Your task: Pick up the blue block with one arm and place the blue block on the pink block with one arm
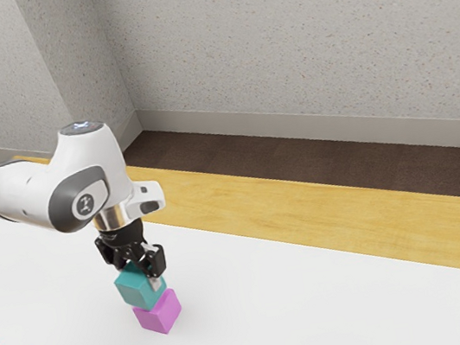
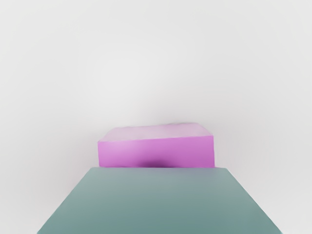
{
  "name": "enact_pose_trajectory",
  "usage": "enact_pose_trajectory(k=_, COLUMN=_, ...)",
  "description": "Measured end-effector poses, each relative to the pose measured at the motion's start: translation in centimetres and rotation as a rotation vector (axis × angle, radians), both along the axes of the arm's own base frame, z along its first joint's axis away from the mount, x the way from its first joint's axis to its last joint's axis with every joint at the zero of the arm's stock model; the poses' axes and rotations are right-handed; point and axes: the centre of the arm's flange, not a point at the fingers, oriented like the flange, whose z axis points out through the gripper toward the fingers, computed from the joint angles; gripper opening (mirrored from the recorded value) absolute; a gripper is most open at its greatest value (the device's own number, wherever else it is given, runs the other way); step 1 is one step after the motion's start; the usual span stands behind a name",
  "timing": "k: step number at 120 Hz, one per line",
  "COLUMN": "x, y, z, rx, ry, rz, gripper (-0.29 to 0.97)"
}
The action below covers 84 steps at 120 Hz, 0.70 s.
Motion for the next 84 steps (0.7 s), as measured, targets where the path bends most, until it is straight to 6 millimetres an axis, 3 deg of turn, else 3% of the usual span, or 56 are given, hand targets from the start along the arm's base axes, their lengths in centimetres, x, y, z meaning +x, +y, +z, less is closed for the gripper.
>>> enact_pose_trajectory(k=84, x=0.53, y=0.0, z=-0.5, rx=-0.013, ry=0.009, rz=0.018, gripper=0.39)
